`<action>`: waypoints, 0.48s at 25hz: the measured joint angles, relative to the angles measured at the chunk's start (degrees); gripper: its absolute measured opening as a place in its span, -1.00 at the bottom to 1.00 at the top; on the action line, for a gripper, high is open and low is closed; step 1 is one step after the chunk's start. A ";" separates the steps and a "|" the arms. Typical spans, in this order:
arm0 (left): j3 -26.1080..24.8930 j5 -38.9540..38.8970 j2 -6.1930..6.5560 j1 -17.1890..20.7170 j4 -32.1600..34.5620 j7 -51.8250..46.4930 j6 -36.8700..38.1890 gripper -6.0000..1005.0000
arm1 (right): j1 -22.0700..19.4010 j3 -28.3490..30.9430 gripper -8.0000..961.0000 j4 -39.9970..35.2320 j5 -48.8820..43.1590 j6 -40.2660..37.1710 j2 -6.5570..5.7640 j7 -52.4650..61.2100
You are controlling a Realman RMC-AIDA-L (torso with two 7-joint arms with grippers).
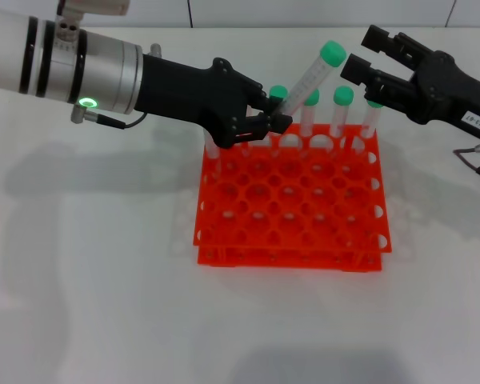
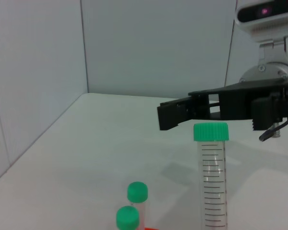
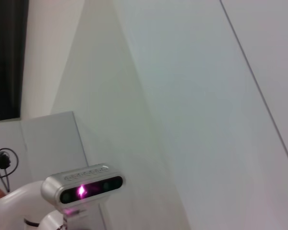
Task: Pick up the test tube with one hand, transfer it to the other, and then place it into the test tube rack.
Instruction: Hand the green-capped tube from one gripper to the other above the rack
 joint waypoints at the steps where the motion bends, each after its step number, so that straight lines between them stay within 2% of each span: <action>1: 0.06 0.00 -0.11 0.00 0.02 0.01 -0.01 -0.63 | 0.27 -0.06 0.72 0.63 0.20 0.08 0.07 -0.81; 12: 0.70 0.01 -0.61 -0.60 0.17 0.05 -1.47 -0.63 | 2.26 0.10 0.71 6.46 2.38 -0.21 0.43 -9.52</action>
